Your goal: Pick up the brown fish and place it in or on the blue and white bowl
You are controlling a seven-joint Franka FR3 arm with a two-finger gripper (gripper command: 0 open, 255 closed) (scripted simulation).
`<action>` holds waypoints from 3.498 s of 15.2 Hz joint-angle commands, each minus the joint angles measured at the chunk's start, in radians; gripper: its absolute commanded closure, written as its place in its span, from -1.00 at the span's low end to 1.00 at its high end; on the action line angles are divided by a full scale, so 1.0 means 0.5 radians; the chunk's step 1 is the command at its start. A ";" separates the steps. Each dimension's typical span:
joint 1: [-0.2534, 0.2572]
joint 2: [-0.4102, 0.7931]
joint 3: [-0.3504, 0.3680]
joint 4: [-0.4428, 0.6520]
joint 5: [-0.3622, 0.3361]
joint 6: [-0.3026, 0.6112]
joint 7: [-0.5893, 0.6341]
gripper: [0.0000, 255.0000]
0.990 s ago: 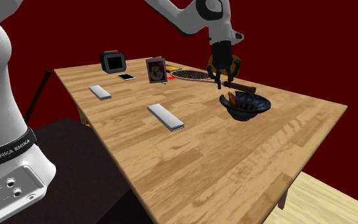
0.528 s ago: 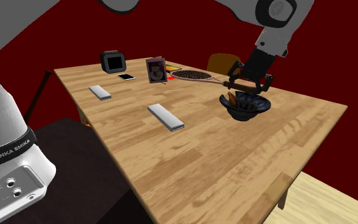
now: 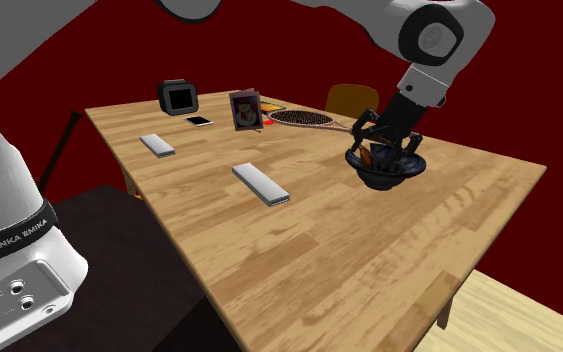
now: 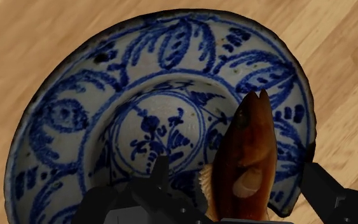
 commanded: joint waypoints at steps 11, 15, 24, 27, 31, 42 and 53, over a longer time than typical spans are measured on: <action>0.003 -0.003 0.000 -0.014 0.001 0.011 -0.004 1.00; 0.003 -0.003 0.000 -0.014 0.001 0.011 -0.004 1.00; 0.000 -0.085 -0.013 0.031 -0.018 -0.108 0.032 1.00; -0.004 -0.113 -0.017 0.063 -0.025 -0.164 0.050 1.00; -0.014 -0.143 -0.021 0.119 -0.033 -0.243 0.076 1.00; -0.257 0.151 0.013 0.758 -0.025 -0.566 0.103 1.00; -0.194 0.162 -0.001 0.471 -0.018 -0.298 0.009 1.00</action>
